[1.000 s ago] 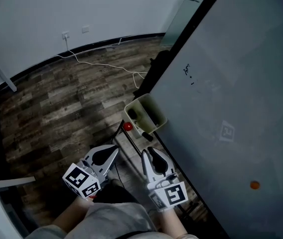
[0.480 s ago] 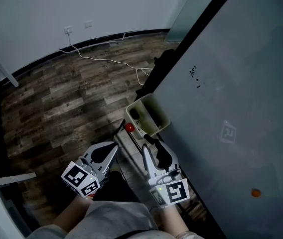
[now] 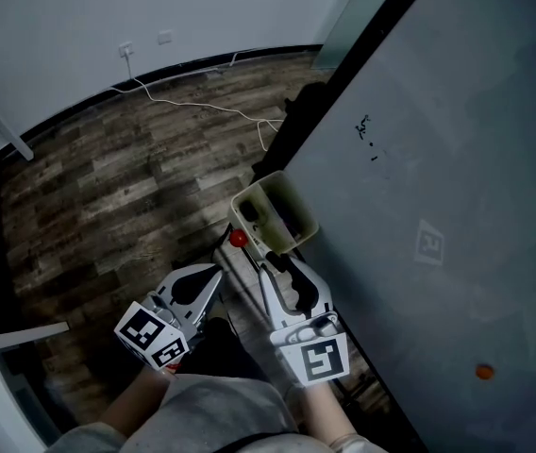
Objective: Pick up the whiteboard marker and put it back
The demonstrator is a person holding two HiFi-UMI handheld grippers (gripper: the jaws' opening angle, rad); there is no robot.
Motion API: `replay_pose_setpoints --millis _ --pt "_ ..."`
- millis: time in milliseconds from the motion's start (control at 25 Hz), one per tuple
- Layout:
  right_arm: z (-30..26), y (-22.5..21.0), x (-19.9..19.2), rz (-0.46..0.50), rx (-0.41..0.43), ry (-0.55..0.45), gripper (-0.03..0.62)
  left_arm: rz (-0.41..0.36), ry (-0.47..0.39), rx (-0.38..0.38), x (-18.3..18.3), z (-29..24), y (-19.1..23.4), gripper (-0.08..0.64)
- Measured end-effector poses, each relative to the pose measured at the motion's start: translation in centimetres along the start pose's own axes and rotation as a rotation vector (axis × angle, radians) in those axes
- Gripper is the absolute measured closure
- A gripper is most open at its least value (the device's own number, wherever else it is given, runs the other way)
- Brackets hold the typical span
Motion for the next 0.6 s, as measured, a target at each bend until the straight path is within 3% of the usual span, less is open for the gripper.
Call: replay_pose_setpoints --millis 600 --pt "-0.2 -0.1 -0.1 0.069 -0.004 0.004 0.473 0.003 0.021 -0.016 -0.4 -1.4 0.1 0.545"
Point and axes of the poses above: the fingertips, and each gripper's own axes: z backward along the fingers, y to its left, x out of its top, the point moved 4 cm from there along z, backward along the fingers, and after that the axes turned 1 degree about y, right-handed, at the moved point
